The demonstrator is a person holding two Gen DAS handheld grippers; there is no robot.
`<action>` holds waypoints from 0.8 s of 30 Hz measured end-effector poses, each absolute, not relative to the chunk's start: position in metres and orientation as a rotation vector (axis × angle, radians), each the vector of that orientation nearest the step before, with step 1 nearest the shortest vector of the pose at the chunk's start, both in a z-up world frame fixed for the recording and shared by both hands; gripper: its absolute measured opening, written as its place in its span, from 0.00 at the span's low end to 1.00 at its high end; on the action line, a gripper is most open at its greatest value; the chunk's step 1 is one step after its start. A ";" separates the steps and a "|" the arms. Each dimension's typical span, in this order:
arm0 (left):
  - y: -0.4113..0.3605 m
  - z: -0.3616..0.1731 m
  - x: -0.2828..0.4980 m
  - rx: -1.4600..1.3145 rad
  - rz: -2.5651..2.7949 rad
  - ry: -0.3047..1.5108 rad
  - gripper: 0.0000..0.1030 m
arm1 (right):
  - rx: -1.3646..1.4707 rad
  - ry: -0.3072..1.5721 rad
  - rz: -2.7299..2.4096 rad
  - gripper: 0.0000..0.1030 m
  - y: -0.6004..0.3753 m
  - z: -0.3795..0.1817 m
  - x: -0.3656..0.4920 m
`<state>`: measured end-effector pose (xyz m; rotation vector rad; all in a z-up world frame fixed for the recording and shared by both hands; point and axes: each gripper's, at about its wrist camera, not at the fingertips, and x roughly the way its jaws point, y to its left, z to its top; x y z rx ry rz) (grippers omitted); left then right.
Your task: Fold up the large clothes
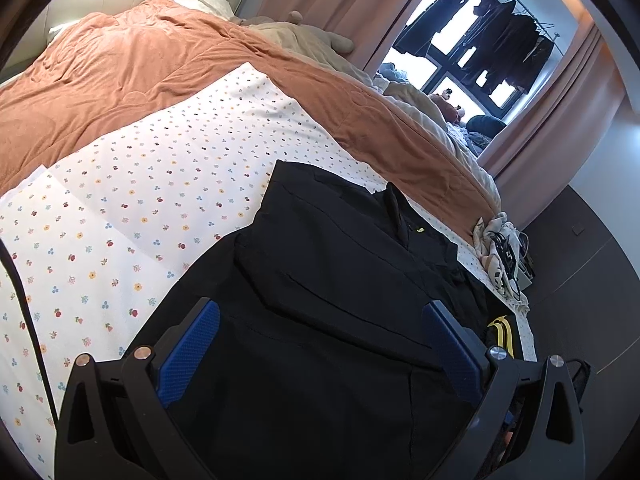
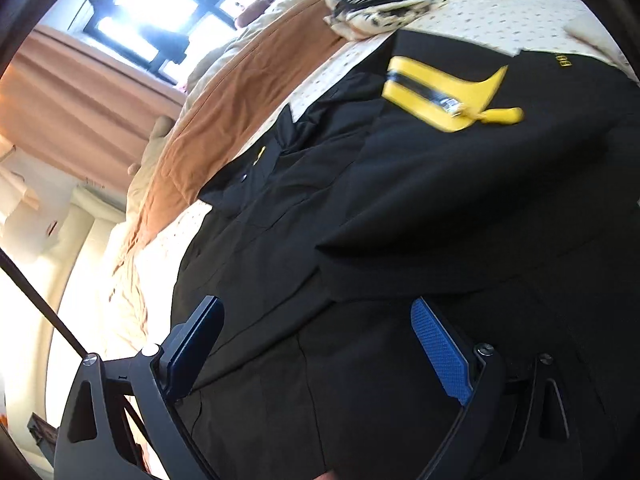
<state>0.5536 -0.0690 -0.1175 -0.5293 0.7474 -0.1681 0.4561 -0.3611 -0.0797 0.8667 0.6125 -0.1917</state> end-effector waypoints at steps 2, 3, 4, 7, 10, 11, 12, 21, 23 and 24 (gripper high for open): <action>-0.071 -0.117 0.553 -0.523 -0.173 0.747 1.00 | 0.869 0.567 -0.204 0.92 -0.365 -0.072 0.435; -0.072 -0.117 0.553 -0.521 -0.175 0.747 1.00 | 0.865 0.550 -0.222 0.92 -0.365 -0.070 0.422; -0.072 -0.117 0.553 -0.519 -0.177 0.746 1.00 | 0.857 0.527 -0.251 0.92 -0.369 -0.066 0.412; -0.075 -0.117 0.553 -0.517 -0.180 0.746 1.00 | 0.842 0.469 -0.340 0.92 -0.380 -0.059 0.382; -0.078 -0.117 0.553 -0.508 -0.181 0.750 1.00 | 0.864 0.427 -0.466 0.92 -0.400 -0.057 0.354; -0.080 -0.117 0.553 -0.504 -0.182 0.750 1.00 | 0.858 0.427 -0.527 0.92 -0.406 -0.056 0.346; -0.080 -0.117 0.553 -0.500 -0.181 0.750 1.00 | 0.845 0.423 -0.611 0.92 -0.416 -0.054 0.336; -0.088 -0.120 0.554 -0.463 -0.174 0.762 1.00 | 0.765 0.432 -0.843 0.92 -0.451 -0.059 0.311; -0.090 -0.121 0.555 -0.456 -0.173 0.765 1.00 | 0.754 0.465 -0.873 0.92 -0.460 -0.066 0.313; -0.091 -0.122 0.555 -0.454 -0.173 0.767 1.00 | 0.755 0.479 -0.880 0.91 -0.462 -0.068 0.313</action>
